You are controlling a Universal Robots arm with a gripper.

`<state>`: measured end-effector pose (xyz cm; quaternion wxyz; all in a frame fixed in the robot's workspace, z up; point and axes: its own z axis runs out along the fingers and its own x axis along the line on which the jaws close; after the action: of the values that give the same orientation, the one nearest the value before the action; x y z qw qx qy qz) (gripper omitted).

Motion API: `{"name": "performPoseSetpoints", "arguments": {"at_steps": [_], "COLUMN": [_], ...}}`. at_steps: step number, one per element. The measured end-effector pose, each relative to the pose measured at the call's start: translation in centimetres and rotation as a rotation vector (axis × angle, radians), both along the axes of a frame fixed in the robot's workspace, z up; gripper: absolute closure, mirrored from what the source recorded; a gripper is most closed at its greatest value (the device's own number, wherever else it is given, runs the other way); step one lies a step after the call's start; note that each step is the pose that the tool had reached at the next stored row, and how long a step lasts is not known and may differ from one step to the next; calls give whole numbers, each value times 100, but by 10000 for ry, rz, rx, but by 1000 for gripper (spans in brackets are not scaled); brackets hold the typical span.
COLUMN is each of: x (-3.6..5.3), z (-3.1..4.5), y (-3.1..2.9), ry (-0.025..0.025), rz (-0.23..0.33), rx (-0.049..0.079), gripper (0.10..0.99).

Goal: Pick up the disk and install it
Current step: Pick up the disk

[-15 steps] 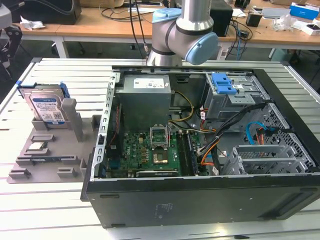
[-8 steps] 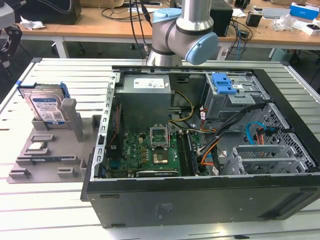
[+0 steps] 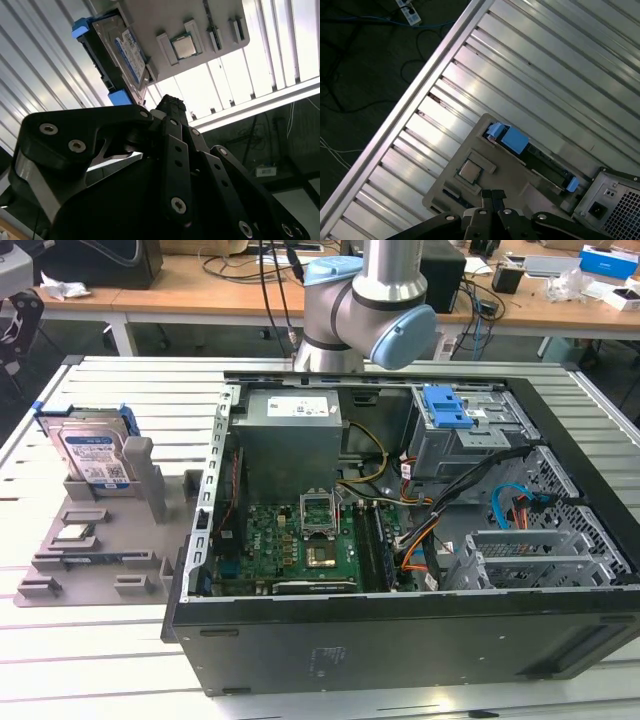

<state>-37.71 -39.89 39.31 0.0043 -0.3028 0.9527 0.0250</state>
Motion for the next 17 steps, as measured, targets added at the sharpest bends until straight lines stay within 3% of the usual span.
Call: {"name": "performPoseSetpoints", "arguments": {"at_steps": [17], "x": [0], "z": [0], "y": [0], "ry": [0], "rz": [1142], "rx": [0], "gripper": [980]}}
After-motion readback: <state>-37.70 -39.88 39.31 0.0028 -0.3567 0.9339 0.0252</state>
